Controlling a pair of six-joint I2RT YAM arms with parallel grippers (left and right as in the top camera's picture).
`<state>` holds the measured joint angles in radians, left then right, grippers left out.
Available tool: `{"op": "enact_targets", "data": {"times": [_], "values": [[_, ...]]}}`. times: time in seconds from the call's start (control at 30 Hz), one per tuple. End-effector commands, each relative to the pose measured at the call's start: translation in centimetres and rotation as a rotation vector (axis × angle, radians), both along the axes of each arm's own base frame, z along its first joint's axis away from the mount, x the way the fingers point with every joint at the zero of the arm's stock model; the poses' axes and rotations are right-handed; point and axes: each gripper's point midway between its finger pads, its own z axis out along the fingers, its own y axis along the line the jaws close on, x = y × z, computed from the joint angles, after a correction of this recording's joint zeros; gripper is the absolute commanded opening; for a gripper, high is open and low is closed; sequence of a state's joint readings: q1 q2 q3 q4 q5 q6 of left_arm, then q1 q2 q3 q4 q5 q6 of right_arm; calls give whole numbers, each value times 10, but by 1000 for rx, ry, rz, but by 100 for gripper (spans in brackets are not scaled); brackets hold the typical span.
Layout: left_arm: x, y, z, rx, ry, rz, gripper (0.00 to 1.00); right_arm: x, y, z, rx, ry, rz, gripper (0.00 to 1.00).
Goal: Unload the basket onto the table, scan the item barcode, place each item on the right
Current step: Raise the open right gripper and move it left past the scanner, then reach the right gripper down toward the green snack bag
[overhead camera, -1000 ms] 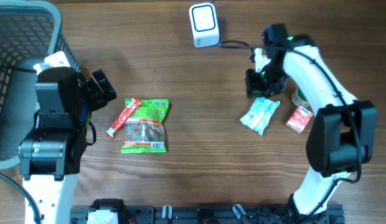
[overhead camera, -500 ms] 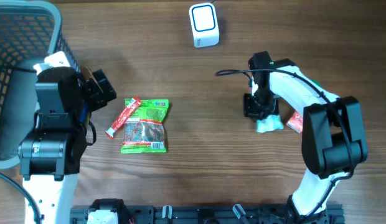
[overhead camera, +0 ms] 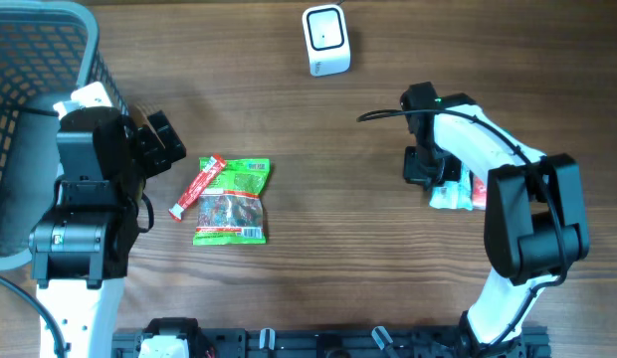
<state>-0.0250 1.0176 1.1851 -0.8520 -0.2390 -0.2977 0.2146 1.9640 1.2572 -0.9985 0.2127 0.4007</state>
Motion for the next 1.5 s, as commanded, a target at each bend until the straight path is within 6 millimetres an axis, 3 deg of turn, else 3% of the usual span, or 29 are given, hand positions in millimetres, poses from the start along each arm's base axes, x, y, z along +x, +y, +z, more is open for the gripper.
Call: {"op": "enact_targets", "data": {"times": [0.0,0.2,0.4,0.47,0.6,0.77,0.93,1.07,1.17,1.27,1.33,1.47], "values": [[1,3,6,9,-15,10,100,2,-26,7,-105,-12,3,4],[1,3,6,9,-15,10,100,5,-28,11,-98,5,68,4],[1,3,7,9,-16,10,100,17,-11,41,-11,14,91,5],[1,3,6,9,-15,10,100,20,8,54,88,26,133,10],[1,3,6,9,-15,10,100,22,82,82,448,29,301,29],[1,3,6,9,-15,10,100,26,148,97,728,-35,380,63],[1,3,6,9,-15,10,100,27,194,96,804,-83,432,68],[1,3,6,9,-15,10,100,30,243,96,843,-154,446,69],[1,3,6,9,-15,10,100,30,281,104,893,-210,433,78],[1,3,6,9,-15,10,100,28,321,118,964,-269,410,99],[1,3,6,9,-15,10,100,24,350,130,1020,-312,402,100],[1,3,7,9,-16,10,100,18,375,134,1013,-372,406,99]]}}
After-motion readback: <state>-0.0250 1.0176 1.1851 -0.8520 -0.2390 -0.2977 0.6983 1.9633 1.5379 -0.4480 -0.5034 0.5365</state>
